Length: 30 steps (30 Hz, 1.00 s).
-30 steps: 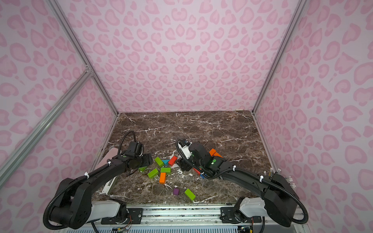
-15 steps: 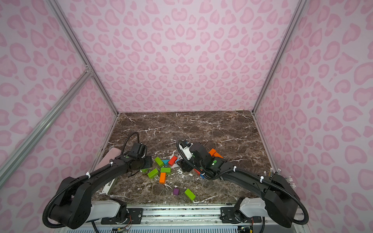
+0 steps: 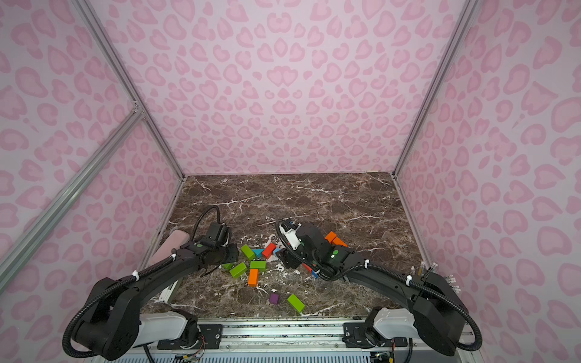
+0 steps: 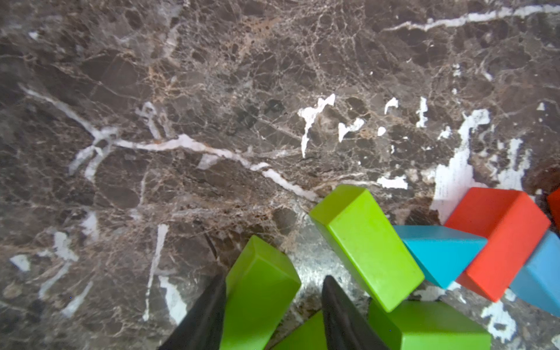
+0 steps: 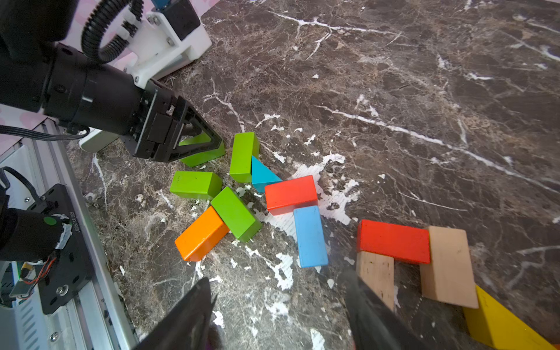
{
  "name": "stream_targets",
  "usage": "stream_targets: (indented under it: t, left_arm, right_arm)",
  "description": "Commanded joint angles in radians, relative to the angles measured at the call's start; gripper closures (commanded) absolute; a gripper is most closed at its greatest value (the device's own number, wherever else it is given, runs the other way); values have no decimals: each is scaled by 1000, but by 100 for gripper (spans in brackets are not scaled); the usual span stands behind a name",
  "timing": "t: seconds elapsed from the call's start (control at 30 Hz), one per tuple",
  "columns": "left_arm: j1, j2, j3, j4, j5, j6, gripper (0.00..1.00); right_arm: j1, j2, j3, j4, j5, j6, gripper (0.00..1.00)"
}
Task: Assemble a heart with building blocks
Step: Assemble the building block at the center of the board.
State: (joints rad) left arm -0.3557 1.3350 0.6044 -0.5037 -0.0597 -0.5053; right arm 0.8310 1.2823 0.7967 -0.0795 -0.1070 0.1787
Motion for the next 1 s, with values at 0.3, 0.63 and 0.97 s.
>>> stream_targets:
  t: [0.3, 0.63, 0.97]
  left_arm:
    - [-6, 15, 15, 49, 38, -9, 49]
    - [-9, -75, 34, -58, -23, -62, 42]
    - [-95, -153, -12, -141, -66, -266, 17]
  right_arm:
    - [-1, -8, 2, 21, 7, 1, 27]
    - [-1, -6, 7, 19, 3, -3, 27]
    - [-2, -19, 5, 23, -4, 3, 27]
